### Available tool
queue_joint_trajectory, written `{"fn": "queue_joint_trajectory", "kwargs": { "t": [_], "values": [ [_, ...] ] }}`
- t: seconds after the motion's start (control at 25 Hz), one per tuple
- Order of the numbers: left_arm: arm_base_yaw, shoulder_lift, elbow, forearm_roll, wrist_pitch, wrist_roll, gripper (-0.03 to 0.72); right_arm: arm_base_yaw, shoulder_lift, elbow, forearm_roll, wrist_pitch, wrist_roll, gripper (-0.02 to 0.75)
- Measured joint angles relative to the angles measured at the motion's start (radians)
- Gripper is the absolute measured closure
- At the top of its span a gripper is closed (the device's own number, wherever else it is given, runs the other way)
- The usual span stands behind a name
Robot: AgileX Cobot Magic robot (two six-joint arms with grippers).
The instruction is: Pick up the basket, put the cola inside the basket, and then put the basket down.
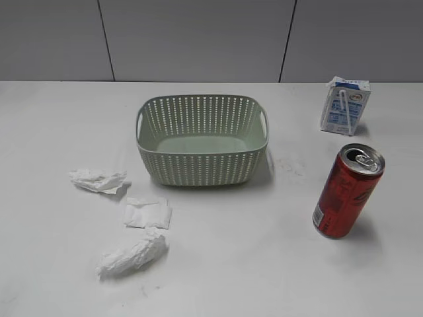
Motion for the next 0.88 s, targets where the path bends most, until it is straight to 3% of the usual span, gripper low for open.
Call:
{"fn": "queue_joint_trajectory", "kwargs": {
  "t": [0.88],
  "values": [
    [0.0,0.0,0.0,0.016,0.0,-0.002,0.099,0.0,0.0,0.0,0.0,0.0,0.0,0.2]
  ]
}}
